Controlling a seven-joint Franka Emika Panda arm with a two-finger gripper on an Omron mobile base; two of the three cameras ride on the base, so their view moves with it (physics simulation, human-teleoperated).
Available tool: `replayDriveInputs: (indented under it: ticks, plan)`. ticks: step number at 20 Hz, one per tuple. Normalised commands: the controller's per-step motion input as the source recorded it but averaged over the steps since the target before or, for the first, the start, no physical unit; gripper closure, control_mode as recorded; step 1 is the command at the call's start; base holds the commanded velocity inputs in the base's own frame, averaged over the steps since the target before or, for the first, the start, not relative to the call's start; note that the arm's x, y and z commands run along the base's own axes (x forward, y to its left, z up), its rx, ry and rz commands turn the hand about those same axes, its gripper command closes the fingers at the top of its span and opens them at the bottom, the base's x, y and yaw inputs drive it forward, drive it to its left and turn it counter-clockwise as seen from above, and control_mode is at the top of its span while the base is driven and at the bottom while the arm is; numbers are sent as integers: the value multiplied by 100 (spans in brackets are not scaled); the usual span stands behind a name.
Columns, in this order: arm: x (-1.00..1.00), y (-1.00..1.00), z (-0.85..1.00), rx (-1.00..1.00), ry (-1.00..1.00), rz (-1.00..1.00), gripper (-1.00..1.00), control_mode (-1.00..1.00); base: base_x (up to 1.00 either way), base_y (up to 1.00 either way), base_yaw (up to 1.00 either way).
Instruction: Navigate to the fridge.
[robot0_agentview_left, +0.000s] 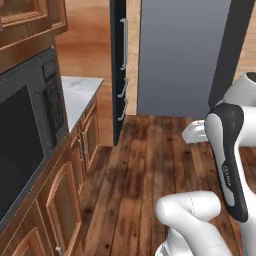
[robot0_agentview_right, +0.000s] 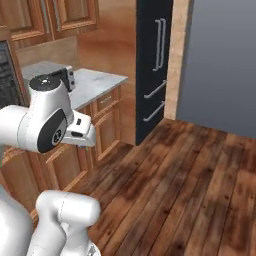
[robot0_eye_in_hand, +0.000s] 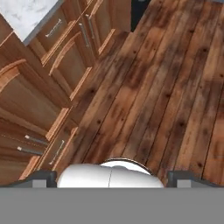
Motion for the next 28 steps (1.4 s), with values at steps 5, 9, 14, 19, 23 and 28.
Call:
replayDriveInputs:
  ticks: [5, 9, 14, 19, 23, 28]
  plan:
    - [0, 0, 0, 0, 0, 0, -100, 100, 76, 7, -55]
    - [0, 0, 0, 0, 0, 0, -100, 100, 100, -33, 0]
    - [0, 0, 0, 0, 0, 0, -100, 100, 100, -57, 5]
    - [0, 0, 0, 0, 0, 0, -100, 100, 100, -53, 6]
    - [0, 0, 0, 0, 0, 0, -100, 100, 100, -49, 5]
    - [0, 0, 0, 0, 0, 0, -100, 100, 100, -47, 5]
